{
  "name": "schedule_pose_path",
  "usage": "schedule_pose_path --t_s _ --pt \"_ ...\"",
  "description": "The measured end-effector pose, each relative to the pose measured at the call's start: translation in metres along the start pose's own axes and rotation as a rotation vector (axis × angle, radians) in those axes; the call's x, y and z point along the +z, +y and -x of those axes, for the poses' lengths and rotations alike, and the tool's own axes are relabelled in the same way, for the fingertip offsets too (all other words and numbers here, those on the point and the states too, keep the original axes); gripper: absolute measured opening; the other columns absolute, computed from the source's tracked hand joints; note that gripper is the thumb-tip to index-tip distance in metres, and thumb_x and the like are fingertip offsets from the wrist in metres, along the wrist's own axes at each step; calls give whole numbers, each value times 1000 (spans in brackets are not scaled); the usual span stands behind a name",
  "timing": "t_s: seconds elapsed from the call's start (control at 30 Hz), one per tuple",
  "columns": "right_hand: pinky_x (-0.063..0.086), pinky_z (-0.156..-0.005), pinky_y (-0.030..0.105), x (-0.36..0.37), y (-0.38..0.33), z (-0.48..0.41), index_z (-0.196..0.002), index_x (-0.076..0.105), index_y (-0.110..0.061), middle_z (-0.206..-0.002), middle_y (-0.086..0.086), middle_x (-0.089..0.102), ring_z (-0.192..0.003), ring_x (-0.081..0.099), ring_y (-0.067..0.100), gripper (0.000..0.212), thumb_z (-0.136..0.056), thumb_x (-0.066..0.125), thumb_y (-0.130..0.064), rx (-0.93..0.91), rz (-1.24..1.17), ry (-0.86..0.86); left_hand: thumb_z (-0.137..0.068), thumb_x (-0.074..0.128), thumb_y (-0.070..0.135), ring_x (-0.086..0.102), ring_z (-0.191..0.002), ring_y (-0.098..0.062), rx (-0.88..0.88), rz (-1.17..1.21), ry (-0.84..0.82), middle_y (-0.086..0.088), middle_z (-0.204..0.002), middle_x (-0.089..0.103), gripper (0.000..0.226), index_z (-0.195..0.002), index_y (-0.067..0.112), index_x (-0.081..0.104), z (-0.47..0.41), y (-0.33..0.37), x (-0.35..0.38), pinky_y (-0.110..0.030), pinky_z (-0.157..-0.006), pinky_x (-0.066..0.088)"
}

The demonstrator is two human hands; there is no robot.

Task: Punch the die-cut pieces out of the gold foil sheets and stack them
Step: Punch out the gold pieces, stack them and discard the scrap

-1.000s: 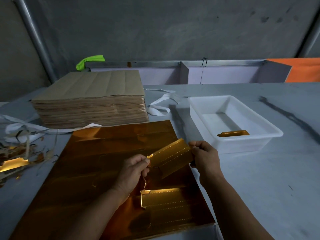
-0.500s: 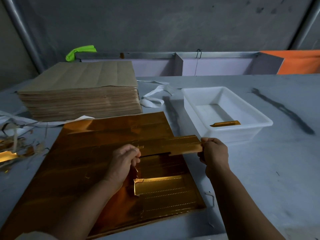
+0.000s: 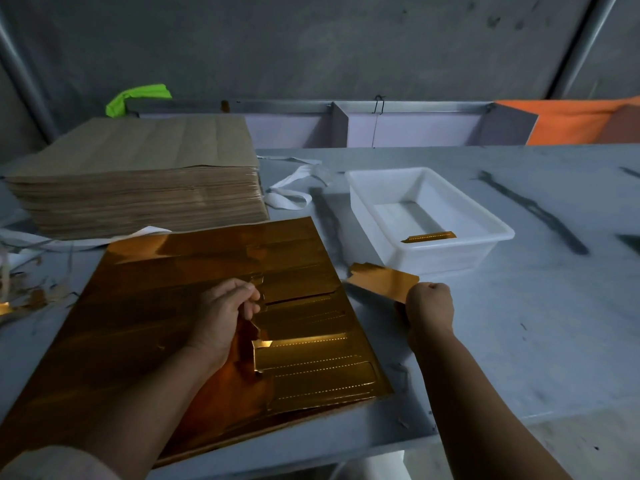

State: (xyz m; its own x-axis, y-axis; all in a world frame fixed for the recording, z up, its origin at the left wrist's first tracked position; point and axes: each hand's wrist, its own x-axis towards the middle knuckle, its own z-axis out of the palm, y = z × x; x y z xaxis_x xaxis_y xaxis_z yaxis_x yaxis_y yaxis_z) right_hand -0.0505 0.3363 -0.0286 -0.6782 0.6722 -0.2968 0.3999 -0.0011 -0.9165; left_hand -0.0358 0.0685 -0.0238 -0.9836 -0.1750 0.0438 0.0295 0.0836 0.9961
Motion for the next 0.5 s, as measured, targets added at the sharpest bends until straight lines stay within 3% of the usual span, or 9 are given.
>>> schedule_pose_path --t_s 0.17,0.3,0.43,0.5 --pt "56 -76 43 -5 -2 -4 -123 51 -12 -93 11 56 -86 59 29 32 -92 44 -6 -100 113 -47 -96 50 7 54 -66 -19 -6 -9 7 -1 -55 52 24 -76 6 62 1 -1 1 -32 -70 43" --pt "49 -57 35 -5 -10 -9 -142 40 -28 -87 12 57 -70 58 25 55 -92 41 -4 -151 138 -104 -96 51 7 53 -63 -17 -4 -22 16 0 -54 52 23 -76 6 63 0 -2 2 -31 -69 42" --pt "48 -59 35 1 -17 -17 -153 28 -34 -106 17 58 -70 55 26 68 -94 38 -1 -138 144 -129 -96 52 7 53 -61 -16 -1 -35 23 2 -53 53 23 -76 5 63 -1 -2 3 -29 -68 42" --pt "50 -63 37 4 -20 -20 -154 26 -36 -96 12 55 -70 55 28 72 -93 37 1 -128 149 -148 -96 52 7 53 -61 -15 2 -42 29 3 -52 53 23 -76 5 63 -1 -3 4 -29 -67 42"
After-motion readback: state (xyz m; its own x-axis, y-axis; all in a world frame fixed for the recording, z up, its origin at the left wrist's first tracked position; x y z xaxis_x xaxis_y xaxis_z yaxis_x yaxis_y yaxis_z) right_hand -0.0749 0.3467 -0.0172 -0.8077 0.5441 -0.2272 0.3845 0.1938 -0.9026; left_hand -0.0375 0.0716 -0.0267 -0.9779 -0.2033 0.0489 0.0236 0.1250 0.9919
